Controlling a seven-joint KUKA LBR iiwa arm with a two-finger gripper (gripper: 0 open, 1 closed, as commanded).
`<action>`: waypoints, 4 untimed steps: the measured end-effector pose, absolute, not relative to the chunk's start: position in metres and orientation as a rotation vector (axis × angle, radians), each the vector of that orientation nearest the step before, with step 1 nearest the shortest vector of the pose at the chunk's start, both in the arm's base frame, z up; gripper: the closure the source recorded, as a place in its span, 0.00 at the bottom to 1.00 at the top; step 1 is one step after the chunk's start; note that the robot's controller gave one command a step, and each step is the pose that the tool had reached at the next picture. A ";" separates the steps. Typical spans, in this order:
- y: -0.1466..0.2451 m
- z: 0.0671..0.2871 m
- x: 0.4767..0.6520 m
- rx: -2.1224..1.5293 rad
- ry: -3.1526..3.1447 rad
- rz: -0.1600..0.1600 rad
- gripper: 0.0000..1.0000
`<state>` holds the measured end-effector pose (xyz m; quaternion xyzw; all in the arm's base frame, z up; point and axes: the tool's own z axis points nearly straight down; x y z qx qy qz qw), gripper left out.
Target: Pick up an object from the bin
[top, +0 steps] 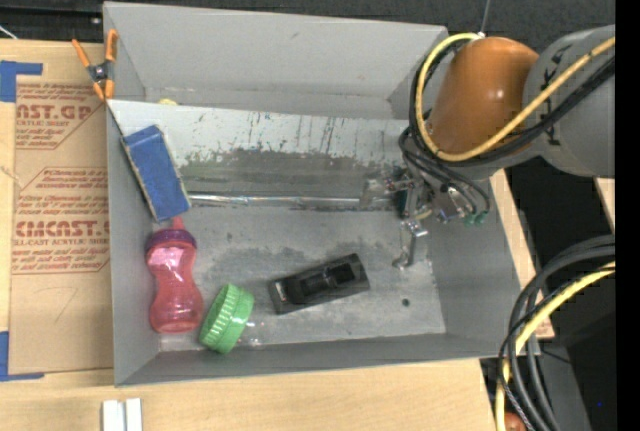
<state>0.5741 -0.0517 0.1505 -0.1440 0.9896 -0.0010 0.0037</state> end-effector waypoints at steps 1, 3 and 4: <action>0.028 0.099 0.537 -0.807 3.045 0.014 0.00; 0.032 0.070 0.529 -0.803 3.030 0.005 1.00; 0.033 0.071 0.528 -0.808 3.030 0.006 1.00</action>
Offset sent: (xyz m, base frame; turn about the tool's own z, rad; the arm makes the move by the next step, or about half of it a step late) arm -0.0403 0.0824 -0.0805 -0.1759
